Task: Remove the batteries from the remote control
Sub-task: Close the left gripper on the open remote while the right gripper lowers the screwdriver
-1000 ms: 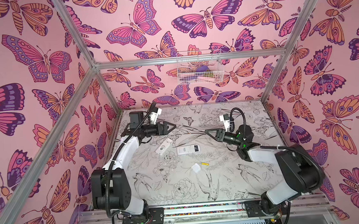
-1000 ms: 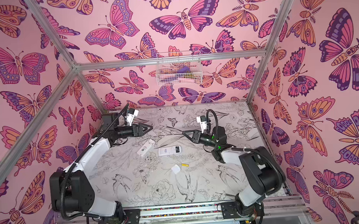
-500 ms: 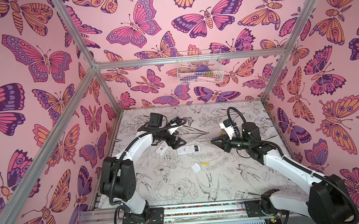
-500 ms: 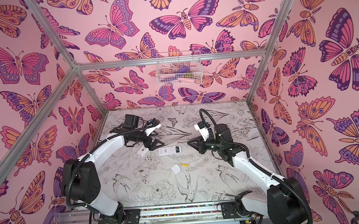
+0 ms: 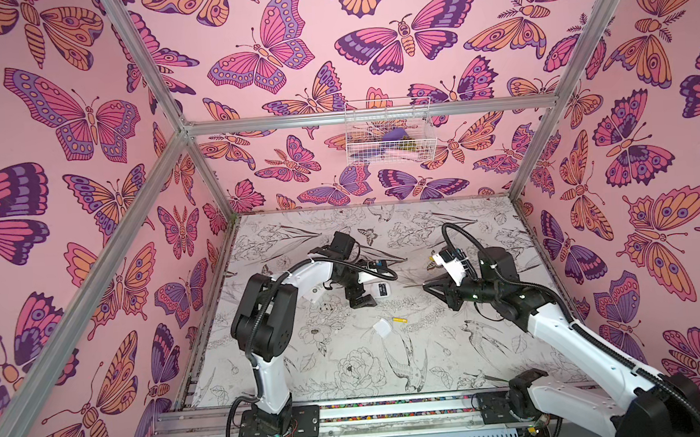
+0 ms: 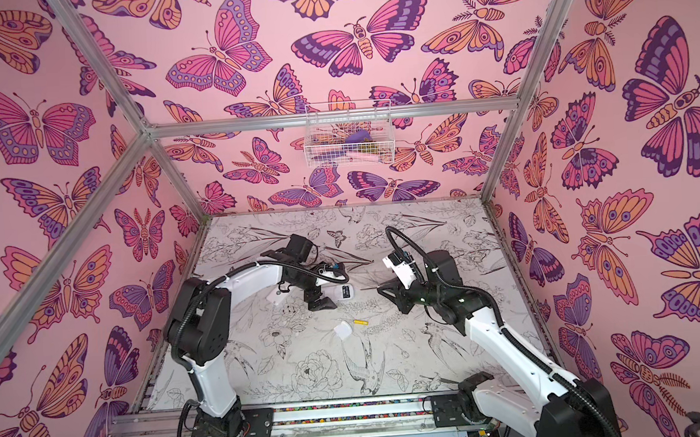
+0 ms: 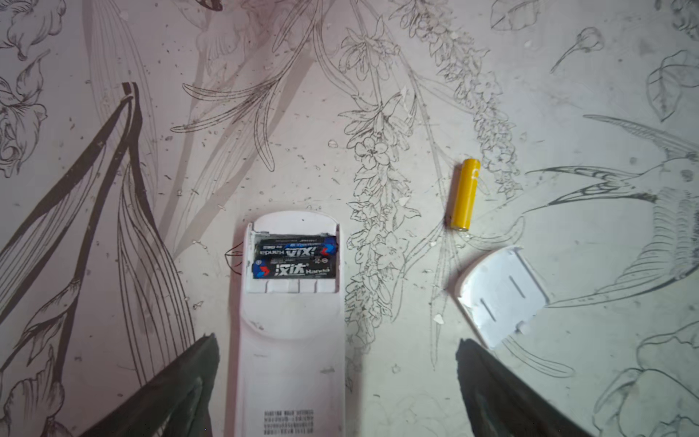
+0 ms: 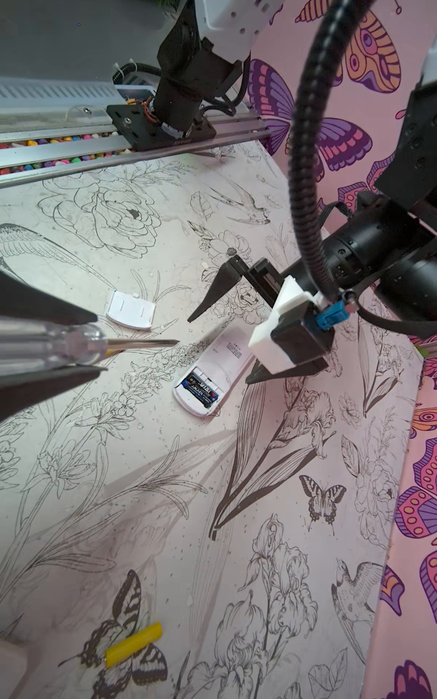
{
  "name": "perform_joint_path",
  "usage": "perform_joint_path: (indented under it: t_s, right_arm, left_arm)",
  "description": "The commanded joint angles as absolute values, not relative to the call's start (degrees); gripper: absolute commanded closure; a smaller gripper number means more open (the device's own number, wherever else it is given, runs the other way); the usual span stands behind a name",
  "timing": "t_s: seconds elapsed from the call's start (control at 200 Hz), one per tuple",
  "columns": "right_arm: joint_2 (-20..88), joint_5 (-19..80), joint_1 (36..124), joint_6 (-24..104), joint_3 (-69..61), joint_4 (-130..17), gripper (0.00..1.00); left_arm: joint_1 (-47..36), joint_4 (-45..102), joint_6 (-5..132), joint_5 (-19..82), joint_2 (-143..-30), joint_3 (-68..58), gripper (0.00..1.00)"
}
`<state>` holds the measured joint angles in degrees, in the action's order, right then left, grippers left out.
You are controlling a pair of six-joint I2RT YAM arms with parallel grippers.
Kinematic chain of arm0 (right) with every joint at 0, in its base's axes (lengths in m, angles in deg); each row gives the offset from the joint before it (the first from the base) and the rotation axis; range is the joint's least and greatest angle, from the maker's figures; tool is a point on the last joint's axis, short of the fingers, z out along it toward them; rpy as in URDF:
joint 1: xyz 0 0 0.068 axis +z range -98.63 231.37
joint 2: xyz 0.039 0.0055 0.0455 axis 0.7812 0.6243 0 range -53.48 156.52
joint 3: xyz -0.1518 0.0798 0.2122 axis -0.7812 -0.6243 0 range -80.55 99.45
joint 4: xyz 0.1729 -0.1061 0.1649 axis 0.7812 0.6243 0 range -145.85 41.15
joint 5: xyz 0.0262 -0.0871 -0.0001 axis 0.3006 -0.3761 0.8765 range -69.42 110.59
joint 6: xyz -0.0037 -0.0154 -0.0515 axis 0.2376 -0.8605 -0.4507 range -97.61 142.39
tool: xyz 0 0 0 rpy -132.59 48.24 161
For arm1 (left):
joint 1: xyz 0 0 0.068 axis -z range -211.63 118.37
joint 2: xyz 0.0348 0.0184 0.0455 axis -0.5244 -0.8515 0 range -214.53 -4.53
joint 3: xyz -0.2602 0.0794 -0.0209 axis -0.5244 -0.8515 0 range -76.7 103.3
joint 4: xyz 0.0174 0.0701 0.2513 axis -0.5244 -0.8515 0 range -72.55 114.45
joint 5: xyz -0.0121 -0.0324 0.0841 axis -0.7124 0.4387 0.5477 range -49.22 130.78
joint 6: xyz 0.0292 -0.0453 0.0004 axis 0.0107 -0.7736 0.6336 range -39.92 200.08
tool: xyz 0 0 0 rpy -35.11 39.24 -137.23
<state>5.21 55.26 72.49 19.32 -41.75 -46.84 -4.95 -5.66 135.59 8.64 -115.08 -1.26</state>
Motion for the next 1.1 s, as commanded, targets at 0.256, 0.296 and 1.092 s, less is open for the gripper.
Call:
perform_joint_path:
  t_s: [0.256,0.296,1.092]
  right_arm:
    - [3.36,53.32,74.37,15.86,-44.87,-46.25,1.00]
    - [3.65,53.35,74.44,15.89,-44.42,-45.60,1.00]
    - [5.86,52.13,78.52,11.57,-43.29,-43.81,1.00]
  left_arm:
    - [-2.22,-6.67,137.65,14.82,-122.43,4.50,0.00]
    - [-1.74,-6.74,137.81,15.90,-122.94,4.68,0.01]
    - [-0.73,-10.79,138.21,26.02,-115.36,-4.44,0.44]
